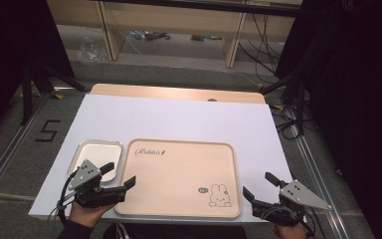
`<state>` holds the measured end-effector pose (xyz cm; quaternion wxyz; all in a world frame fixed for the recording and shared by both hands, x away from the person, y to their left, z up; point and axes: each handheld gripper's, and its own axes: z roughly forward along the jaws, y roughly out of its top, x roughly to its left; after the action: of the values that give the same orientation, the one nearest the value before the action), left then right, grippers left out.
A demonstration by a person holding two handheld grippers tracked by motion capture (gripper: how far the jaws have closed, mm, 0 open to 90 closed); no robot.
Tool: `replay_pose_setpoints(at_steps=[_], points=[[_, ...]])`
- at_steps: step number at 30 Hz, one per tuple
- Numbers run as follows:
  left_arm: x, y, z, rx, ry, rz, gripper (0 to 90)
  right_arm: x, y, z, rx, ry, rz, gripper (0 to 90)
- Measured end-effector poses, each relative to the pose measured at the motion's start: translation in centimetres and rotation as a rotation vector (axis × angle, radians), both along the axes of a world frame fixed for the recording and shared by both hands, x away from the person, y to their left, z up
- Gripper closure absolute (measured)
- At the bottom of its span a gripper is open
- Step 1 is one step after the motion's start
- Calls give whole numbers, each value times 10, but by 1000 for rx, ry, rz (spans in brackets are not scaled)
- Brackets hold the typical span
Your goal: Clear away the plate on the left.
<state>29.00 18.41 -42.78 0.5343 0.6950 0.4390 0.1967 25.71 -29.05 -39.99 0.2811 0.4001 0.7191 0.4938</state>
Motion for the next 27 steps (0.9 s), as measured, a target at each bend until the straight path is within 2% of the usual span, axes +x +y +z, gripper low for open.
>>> replay_pose_setpoints(at_steps=[10, 12, 16, 27], points=[[0, 1, 0, -2, -1, 5, 118, 0, 1, 0, 9, -7, 2, 152], [0, 1, 0, 20, 7, 7, 119, 0, 1, 0, 10, -8, 0, 152], [2, 1, -1, 27, 16, 17, 122, 0, 0, 0, -1, -4, -1, 152], [5, 7, -1, 25, 16, 38, 125, 0, 1, 0, 9, -10, 1, 152]])
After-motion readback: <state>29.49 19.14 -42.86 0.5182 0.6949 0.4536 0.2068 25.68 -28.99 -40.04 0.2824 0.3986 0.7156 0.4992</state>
